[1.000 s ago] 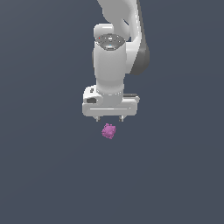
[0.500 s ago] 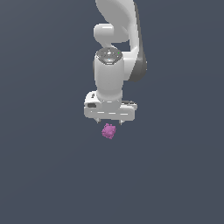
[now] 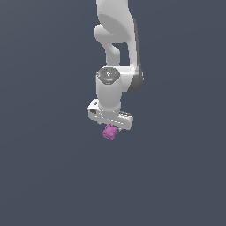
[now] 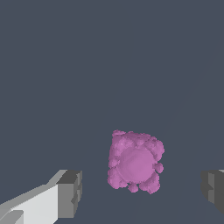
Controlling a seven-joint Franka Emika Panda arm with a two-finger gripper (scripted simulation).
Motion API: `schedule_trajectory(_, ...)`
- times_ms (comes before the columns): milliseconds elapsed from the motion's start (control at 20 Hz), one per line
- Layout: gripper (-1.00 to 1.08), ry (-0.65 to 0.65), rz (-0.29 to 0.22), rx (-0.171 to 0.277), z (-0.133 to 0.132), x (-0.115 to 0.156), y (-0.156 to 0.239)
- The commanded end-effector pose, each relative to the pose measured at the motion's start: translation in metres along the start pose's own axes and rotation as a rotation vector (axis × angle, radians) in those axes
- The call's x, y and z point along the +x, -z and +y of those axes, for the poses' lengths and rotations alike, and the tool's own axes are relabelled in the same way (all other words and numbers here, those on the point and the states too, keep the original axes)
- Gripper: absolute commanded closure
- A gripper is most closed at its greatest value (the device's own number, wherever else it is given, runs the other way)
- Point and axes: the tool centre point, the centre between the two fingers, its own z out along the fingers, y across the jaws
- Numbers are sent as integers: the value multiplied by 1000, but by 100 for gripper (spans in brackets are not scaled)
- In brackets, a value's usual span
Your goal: Pick up the object and move it to a goal position.
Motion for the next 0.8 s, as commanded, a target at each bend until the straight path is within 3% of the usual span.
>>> schedule_trajectory(0,-92,-48,-9,-2,3,-5,-12)
schedule_trajectory(750,-92,-123,-23,-8,7,-14,-37)
